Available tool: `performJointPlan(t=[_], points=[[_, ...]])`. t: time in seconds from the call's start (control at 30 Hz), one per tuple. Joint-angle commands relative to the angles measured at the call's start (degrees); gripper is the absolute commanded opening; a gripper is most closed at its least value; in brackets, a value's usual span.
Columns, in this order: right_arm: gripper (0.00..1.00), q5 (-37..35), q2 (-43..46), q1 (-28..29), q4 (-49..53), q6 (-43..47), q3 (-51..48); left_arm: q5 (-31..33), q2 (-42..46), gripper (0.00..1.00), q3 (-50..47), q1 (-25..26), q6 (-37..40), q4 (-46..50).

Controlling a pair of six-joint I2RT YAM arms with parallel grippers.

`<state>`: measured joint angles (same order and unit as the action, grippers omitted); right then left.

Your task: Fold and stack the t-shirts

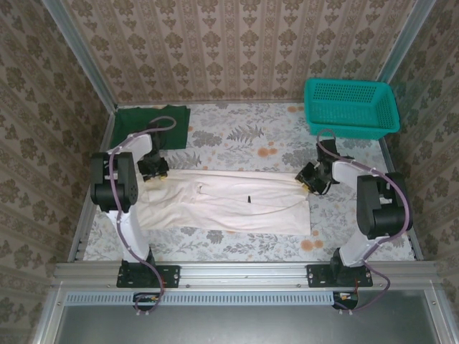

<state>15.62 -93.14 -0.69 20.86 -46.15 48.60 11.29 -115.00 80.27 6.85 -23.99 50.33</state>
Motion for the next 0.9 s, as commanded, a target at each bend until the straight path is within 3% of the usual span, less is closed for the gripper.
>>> performJointPlan(t=[0.0, 0.27, 0.37, 0.47, 0.6, 0.73, 0.87], points=[[0.34, -2.5, 2.9, -2.7, 1.9, -1.7, -2.0, 0.7, -3.3, 0.4, 2.5, 3.9, -0.5, 1.5], [0.38, -4.7, 16.9, -6.9, 7.3, 1.3, -3.8, -0.6, -14.0, 0.41, 18.4, 15.7, -3.6, 5.5], [0.39, -4.4, 21.5, -6.8, 8.9, 3.0, -2.9, 1.5, -18.1, 0.42, 25.4, 18.3, -4.3, 9.5], [0.38, -2.5, 22.6, -5.7, 9.4, 4.4, -2.5, 1.4, -17.9, 0.43, 25.3, 18.2, -4.7, 9.0], [0.35, -0.2, 16.6, -0.2, 9.2, 7.1, -0.4, 1.8, -16.3, 0.43, 23.4, 17.8, -4.4, 7.8], [0.31, 0.6, 4.7, 5.9, 9.5, 8.8, 4.4, 2.6, -15.2, 0.43, 22.0, 17.2, -4.7, 8.2], [0.26, -1.4, -3.3, 8.0, 9.1, 6.6, 7.3, 2.4, -14.8, 0.42, 20.5, 16.5, -4.9, 7.8]])
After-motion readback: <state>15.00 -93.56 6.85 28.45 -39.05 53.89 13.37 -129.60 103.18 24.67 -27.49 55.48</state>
